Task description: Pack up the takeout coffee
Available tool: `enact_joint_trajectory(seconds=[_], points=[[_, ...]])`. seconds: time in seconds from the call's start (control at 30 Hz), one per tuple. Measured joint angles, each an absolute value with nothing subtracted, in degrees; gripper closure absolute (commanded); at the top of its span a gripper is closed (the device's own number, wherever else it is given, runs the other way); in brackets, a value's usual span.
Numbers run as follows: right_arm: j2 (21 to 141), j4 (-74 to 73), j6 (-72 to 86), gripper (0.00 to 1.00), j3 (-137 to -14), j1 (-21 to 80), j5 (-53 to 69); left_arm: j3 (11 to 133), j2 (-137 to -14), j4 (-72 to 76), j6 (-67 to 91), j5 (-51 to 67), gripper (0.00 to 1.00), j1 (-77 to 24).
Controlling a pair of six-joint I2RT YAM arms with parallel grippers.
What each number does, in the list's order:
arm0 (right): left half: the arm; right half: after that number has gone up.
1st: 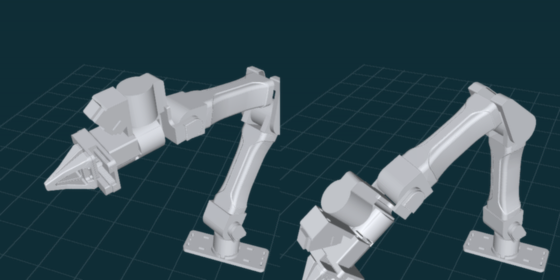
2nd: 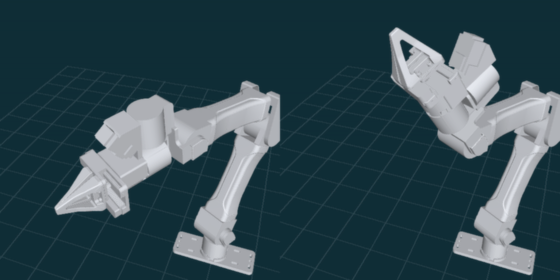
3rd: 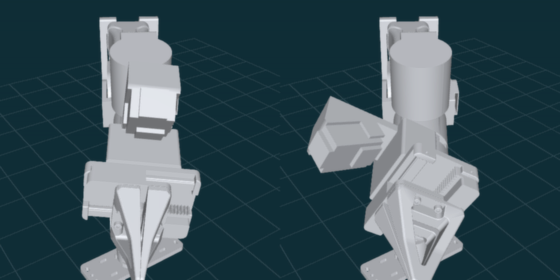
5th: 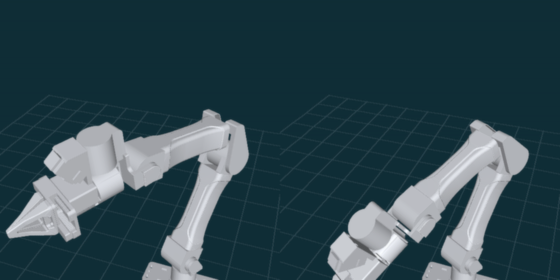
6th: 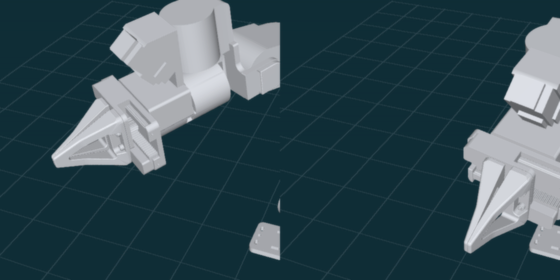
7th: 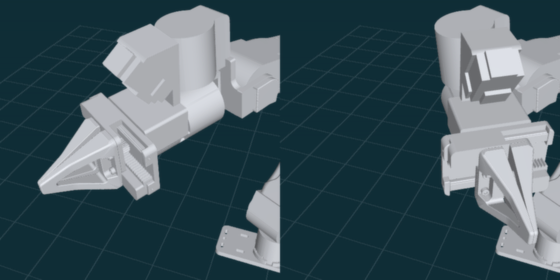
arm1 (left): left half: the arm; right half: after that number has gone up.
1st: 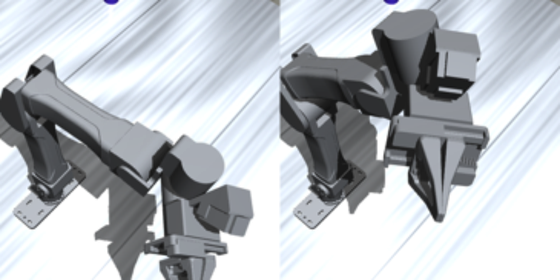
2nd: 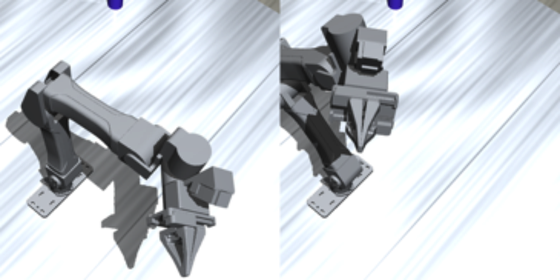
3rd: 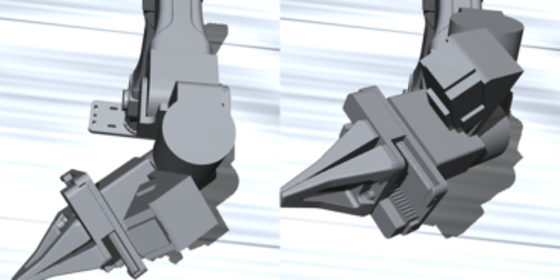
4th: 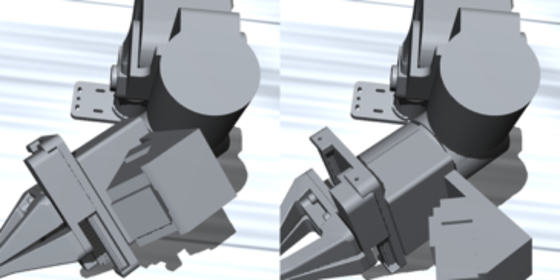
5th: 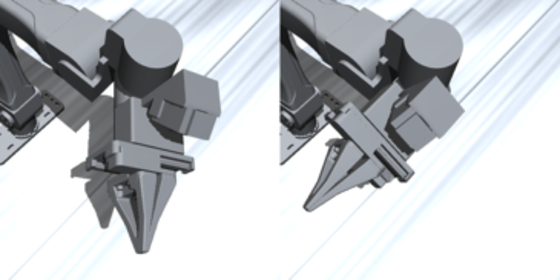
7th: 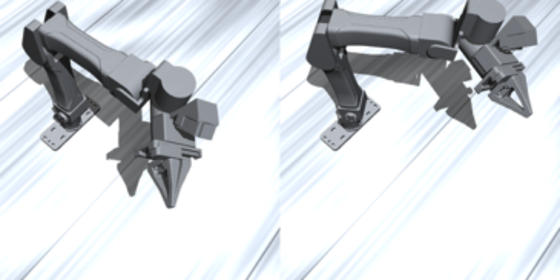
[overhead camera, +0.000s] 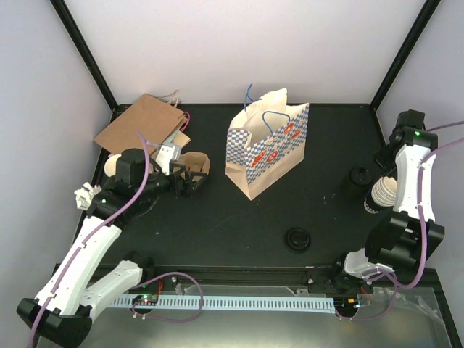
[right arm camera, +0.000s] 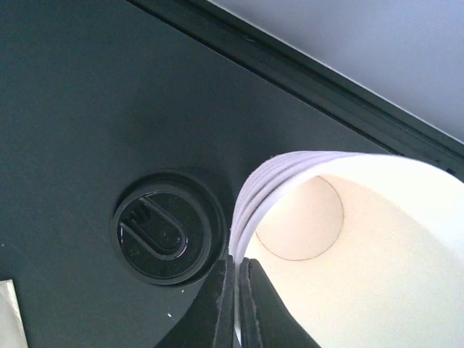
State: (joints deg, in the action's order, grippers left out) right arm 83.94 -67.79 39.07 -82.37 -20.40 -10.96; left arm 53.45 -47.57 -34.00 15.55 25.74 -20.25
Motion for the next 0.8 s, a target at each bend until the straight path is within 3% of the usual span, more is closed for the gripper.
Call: enact_joint_trajectory(seconds=[0.8], points=[[83.7,-80.1,41.0,0.99,-94.8,-18.6,-18.0,56.6,-48.1,-34.7,15.1,25.7,0.01,-20.3]])
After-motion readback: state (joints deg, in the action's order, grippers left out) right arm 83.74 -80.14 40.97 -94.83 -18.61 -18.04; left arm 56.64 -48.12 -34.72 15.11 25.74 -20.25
